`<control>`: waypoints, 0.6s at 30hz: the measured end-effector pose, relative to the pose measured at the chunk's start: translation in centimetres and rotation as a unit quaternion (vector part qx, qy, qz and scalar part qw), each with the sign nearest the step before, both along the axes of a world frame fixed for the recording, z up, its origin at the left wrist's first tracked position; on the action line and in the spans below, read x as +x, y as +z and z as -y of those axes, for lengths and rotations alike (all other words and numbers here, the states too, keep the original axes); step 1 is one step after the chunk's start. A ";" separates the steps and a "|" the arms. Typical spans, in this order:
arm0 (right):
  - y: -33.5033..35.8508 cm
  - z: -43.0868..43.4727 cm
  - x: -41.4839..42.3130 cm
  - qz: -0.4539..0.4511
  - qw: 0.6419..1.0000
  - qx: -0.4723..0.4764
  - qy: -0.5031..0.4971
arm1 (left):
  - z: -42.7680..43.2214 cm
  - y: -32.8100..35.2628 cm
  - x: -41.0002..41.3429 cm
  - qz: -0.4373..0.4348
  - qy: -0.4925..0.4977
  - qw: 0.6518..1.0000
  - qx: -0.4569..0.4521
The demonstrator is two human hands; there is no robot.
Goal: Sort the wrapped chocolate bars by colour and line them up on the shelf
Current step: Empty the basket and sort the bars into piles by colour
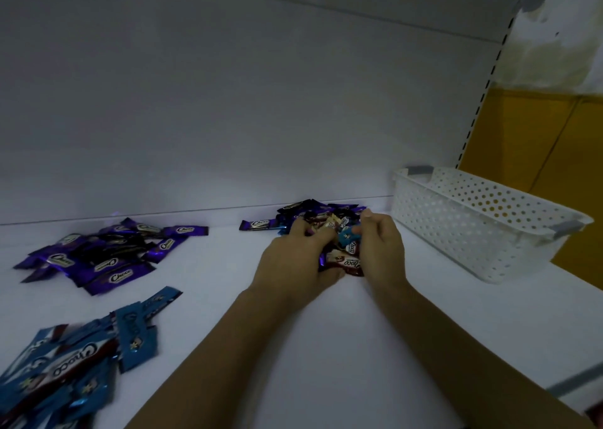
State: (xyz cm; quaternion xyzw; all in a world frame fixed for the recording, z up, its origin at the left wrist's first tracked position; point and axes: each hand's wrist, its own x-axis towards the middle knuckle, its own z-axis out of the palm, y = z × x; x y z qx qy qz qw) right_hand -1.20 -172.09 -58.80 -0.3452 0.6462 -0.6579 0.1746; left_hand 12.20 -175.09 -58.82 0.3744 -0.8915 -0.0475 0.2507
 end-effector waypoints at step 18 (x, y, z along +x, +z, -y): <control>0.3 -1.8 2.8 -0.438 0.889 0.037 0.131 | 1.5 1.2 2.7 -0.659 -0.011 0.616 0.431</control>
